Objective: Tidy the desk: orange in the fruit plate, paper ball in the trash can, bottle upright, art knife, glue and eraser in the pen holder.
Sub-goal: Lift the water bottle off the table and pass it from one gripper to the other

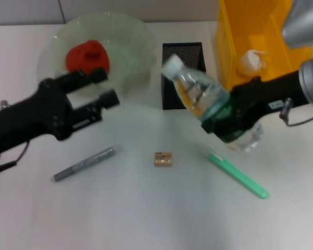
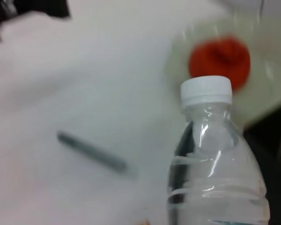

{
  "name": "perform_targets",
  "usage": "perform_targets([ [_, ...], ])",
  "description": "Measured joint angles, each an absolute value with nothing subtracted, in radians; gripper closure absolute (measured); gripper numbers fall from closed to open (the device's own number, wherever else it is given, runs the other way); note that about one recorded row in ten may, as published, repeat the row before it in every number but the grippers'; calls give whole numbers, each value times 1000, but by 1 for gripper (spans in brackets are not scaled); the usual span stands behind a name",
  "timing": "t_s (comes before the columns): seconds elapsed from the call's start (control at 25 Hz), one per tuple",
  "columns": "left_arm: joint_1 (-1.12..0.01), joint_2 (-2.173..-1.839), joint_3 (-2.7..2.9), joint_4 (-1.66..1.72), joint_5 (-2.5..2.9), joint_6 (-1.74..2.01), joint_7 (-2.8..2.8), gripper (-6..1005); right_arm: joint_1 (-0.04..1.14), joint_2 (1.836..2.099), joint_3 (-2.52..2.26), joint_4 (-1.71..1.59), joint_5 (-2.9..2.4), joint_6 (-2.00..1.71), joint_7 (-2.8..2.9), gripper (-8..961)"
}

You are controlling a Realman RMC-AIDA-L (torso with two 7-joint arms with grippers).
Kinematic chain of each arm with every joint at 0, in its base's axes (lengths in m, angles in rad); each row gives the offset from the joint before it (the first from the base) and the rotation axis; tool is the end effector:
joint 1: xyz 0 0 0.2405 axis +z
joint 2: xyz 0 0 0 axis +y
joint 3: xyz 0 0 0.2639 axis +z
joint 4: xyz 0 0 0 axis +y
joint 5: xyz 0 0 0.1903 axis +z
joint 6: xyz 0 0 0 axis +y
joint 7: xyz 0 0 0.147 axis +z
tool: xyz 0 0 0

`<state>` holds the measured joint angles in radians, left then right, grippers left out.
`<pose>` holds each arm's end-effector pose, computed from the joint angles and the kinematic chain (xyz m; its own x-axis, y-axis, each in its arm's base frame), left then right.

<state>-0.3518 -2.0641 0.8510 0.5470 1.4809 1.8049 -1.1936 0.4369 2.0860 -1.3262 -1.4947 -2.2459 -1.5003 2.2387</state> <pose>-0.2462 0.2642 0.0147 0.5330 0.1649 0.8299 0.3977 -0.9146 -0.0736 0.1724 0.3179 0.0020 0.9118 -0.4080 -0.0459 -0.4045 -0.8736 -0.2707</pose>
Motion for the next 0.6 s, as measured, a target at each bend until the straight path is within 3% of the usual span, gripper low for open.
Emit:
perform_targets([
  [0.24,-368,-2066,754,545,1478,1826,-1299,411,377,2088,-1361,-1434,-1994,-1368,2061,196],
  [0.6,-390,-2065,742,544,1477,1829,-1375,412,397,2088,-1472,-1241,-1712,-1267,1821,197],
])
